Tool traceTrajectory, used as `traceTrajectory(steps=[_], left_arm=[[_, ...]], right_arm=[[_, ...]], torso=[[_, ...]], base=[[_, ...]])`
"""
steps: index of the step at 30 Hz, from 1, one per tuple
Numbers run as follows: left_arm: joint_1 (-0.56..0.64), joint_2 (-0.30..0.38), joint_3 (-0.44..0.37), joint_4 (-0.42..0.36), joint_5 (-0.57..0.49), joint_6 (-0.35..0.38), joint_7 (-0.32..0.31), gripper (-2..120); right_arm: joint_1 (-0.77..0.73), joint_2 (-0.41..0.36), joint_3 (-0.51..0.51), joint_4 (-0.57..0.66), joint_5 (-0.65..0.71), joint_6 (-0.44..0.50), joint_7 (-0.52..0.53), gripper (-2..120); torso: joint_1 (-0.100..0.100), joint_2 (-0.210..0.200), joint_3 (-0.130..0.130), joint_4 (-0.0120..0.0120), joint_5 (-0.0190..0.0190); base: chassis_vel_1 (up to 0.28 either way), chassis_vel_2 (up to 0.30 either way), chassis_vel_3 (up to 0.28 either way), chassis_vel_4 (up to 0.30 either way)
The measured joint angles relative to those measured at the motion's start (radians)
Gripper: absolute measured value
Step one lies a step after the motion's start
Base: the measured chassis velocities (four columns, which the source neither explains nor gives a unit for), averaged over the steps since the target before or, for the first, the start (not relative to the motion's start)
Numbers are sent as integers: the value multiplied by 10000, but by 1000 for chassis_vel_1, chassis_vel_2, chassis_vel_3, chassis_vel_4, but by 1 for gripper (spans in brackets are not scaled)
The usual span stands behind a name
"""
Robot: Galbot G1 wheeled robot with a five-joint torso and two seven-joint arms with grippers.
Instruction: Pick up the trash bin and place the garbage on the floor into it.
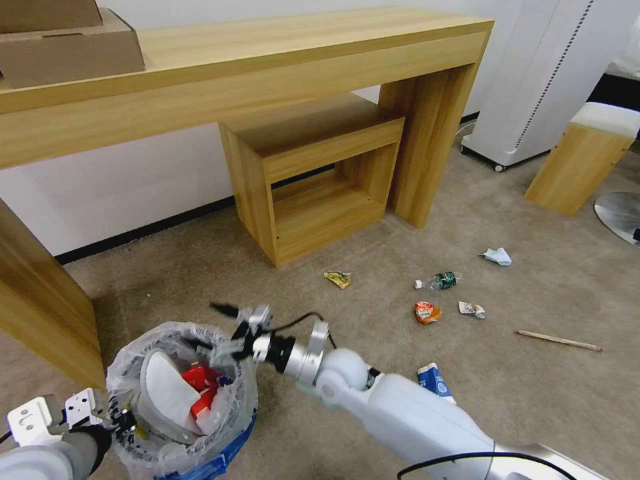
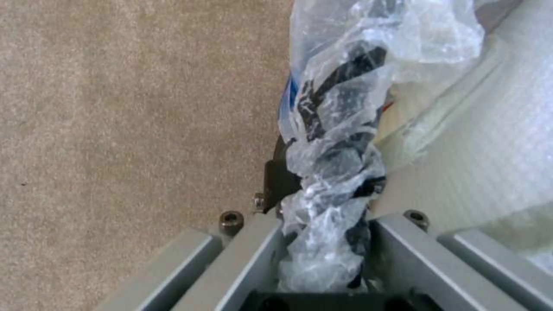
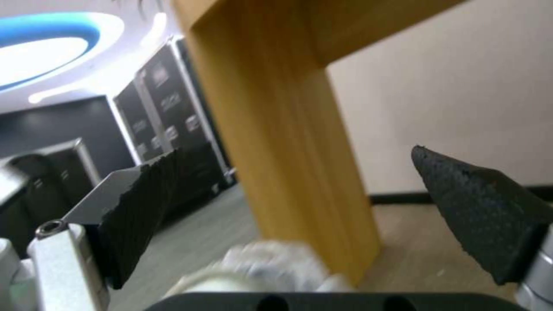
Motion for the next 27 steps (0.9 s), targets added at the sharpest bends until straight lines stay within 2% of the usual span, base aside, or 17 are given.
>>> traceTrajectory(steps=[6,7,8,11,12,14,16,18,20,21,22,24,25,27], left_arm=[[16,6,45,-48,23,13,27,0],[16,4,89,-61,86,17,65,0],[16,4,89,-61,86,17,65,0],[11,-53,213,-87,317,63,214,0],[11,-53,213,-87,317,63,214,0],[-29,-106,296,-96,438,91,304,0],[-40,-113,310,-96,466,93,325,0],[-97,-123,375,-103,519,93,389,0],[-108,-125,387,-109,519,93,399,0],[-134,-129,424,-124,538,102,458,0],[-134,-129,424,-124,538,102,458,0],[-175,-119,531,-120,639,163,616,0],[-175,-119,531,-120,639,163,616,0],[-229,-77,608,-95,687,204,700,0]], right_arm=[[82,-390,802,311,198,26,387,100],[45,-678,1225,498,105,-36,757,100],[45,-678,1225,498,105,-36,757,100],[-123,-1439,2222,1005,-495,-550,2023,100],[-123,-1439,2222,1005,-495,-550,2023,100],[-502,-2282,3307,1374,-1038,-917,2398,100],[-641,-2463,3591,1481,-1142,-1009,2447,100],[-1465,-3191,4760,2082,-1503,-1483,2868,100],[-1657,-3308,4998,2200,-1532,-1595,2960,100],[-2352,-3719,5850,2521,-1659,-1837,3293,100],[-2352,-3719,5850,2521,-1659,-1837,3293,100],[-3454,-4267,7243,2881,-1982,-2184,3647,100],[-3454,-4267,7243,2881,-1982,-2184,3647,100],[-4328,-4642,8293,3144,-2335,-2593,4209,100]], torso=[[0,0,1,1,1],[0,0,0,2,2],[0,0,0,2,2],[0,0,0,1,3],[0,0,0,1,3],[0,0,0,1,4],[0,0,1,1,4],[0,0,0,-2,1],[0,-1,0,-4,3],[0,0,0,-1,8],[0,0,0,-1,8],[0,0,-1,-1,6],[0,0,-1,-1,6],[0,0,-1,-1,1]], base=[[0,0,0,0],[0,0,0,0],[0,0,0,0],[0,0,0,0],[0,0,0,0],[0,0,0,0],[0,0,0,0],[0,0,0,0],[0,0,0,0],[0,0,0,0],[0,0,0,0],[0,0,0,0],[0,0,0,0],[0,0,0,0]])
